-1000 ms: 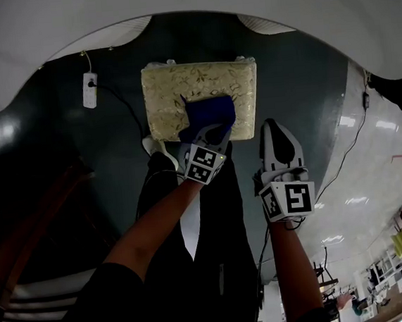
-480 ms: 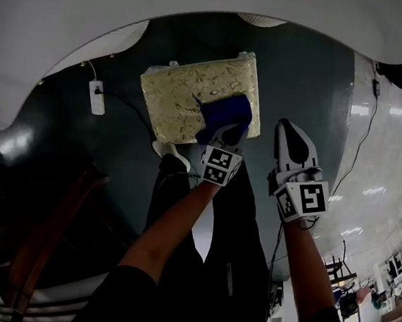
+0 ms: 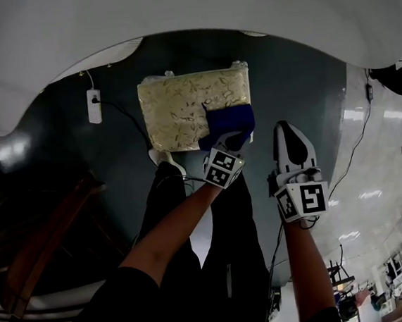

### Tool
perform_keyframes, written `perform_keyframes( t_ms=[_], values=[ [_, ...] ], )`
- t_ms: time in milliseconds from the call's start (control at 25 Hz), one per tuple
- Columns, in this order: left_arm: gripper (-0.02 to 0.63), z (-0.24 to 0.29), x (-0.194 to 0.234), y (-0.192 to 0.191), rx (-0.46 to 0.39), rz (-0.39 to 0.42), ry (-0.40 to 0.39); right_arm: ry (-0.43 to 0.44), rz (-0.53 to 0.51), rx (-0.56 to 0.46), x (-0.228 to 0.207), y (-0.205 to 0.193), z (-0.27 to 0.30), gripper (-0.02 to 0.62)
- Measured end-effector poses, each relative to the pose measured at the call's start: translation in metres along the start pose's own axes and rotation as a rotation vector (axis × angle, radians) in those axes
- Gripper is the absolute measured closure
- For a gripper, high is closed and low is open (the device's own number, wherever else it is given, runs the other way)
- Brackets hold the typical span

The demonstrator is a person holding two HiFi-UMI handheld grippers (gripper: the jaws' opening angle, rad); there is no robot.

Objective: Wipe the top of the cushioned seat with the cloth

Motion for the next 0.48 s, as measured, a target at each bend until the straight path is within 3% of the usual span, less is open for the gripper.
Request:
perform_keyframes(
  t_ms=[280, 480],
  values=[
    [0.569, 0.015, -0.013, -0.004, 0.053, 0.06, 0.023, -0.001, -0.001, 0.005, 0.002, 0.004, -0.002, 0.557],
    [0.569, 0.024, -0.022, -0.005, 0.076, 0.116, -0.015, -0.009, -0.035, -0.01, 0.005, 0.013, -0.014, 0.557]
  ],
)
Point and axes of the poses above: the fingertips, and each gripper's own axes: z forward along the fingers, x to its left, y out of its top, the point moved 4 cm from there along -z, backward along the fingers, and after that the axes turned 1 degree about -y, right-handed, at the moved point
